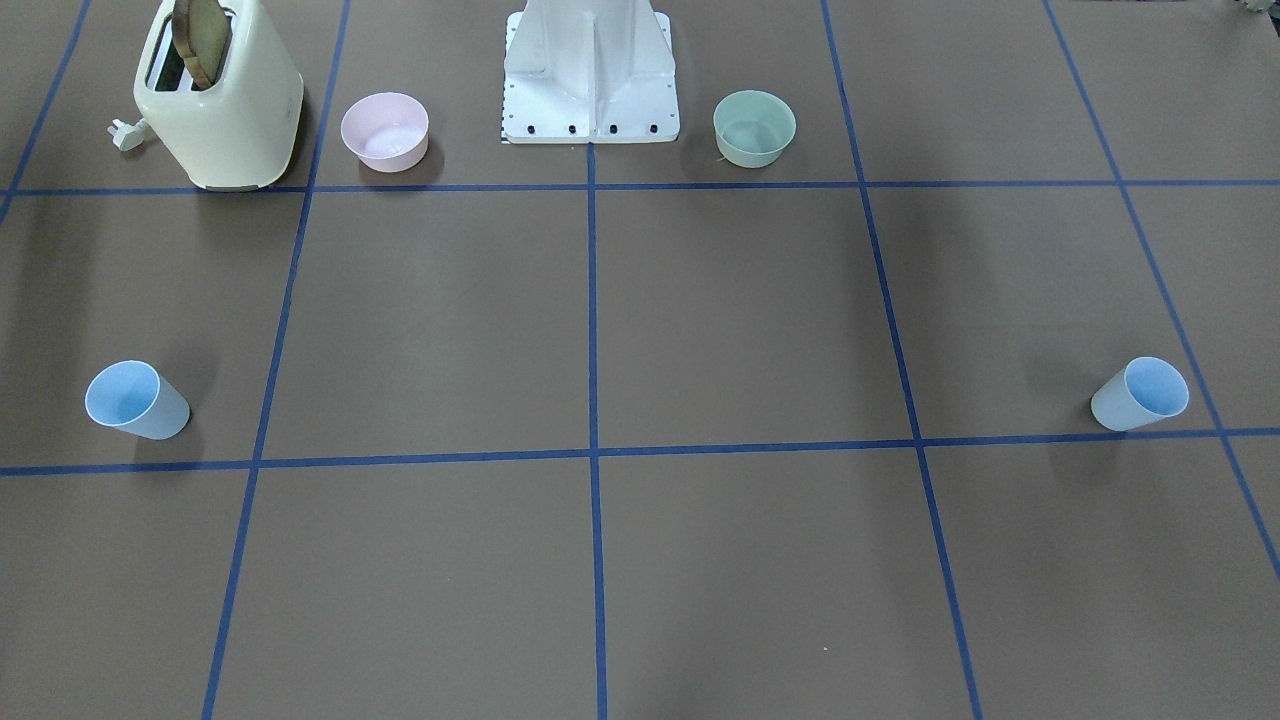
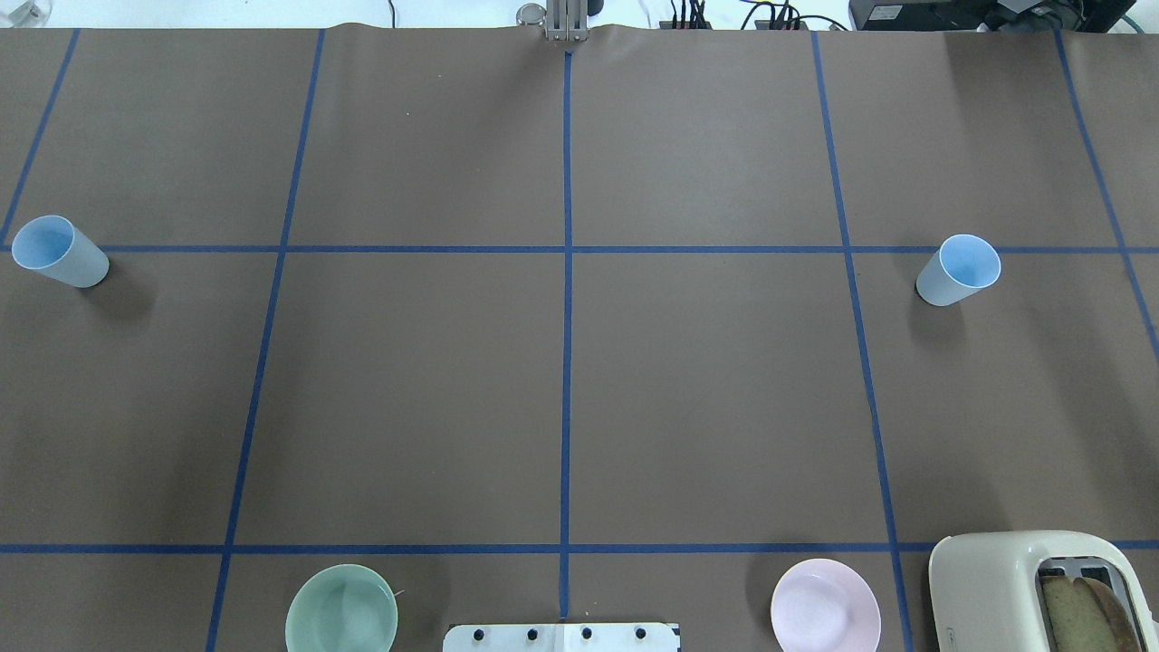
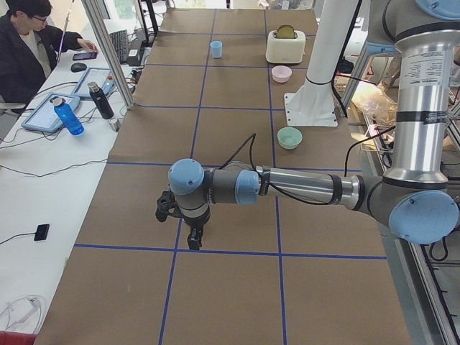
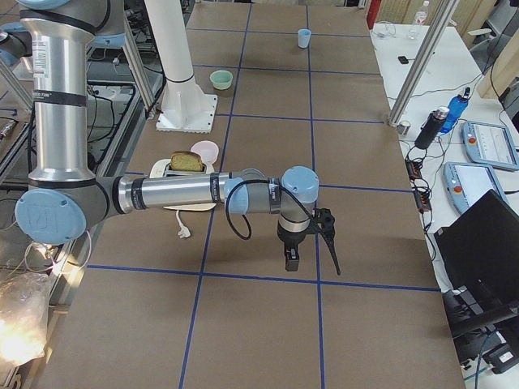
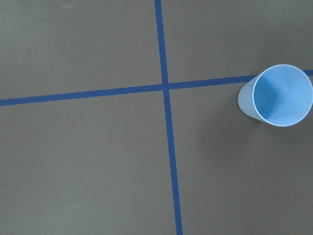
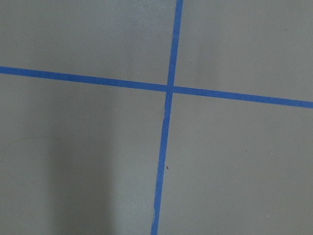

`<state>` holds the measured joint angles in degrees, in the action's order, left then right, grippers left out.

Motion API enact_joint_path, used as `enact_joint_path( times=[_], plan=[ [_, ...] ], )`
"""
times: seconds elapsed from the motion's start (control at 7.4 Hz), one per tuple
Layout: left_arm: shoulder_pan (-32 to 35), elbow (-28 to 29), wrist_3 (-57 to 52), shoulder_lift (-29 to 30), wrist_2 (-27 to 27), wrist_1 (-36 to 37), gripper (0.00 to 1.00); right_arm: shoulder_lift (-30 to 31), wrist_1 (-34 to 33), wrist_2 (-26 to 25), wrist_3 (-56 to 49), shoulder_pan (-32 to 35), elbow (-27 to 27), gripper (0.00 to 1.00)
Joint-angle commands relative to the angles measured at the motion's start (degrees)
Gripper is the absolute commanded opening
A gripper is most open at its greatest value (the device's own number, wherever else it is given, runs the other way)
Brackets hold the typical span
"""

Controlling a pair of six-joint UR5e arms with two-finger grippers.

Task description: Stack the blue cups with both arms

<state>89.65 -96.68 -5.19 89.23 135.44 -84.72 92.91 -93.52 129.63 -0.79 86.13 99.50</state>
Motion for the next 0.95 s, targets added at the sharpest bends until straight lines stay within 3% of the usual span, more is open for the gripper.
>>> enact_joint_path(
  times=[0.0,0.54,0.81],
  plan=[
    [0.0,-0.7,0.1,0.2,0.0,-0.2,0.98,0.0,0.1,0.0,0.0,0.0,0.1,1.0],
    [0.0,-0.5,0.7,2.8,-0.2,-0.2,0.98,0.1,0.0,0.3,-0.1,0.0,2.3,1.0],
    [0.4,-0.7,0.5,4.4,-0.1,-2.6,0.98,-2.8,0.4,-0.1,0.0,-0.1,2.6,1.0]
  ],
)
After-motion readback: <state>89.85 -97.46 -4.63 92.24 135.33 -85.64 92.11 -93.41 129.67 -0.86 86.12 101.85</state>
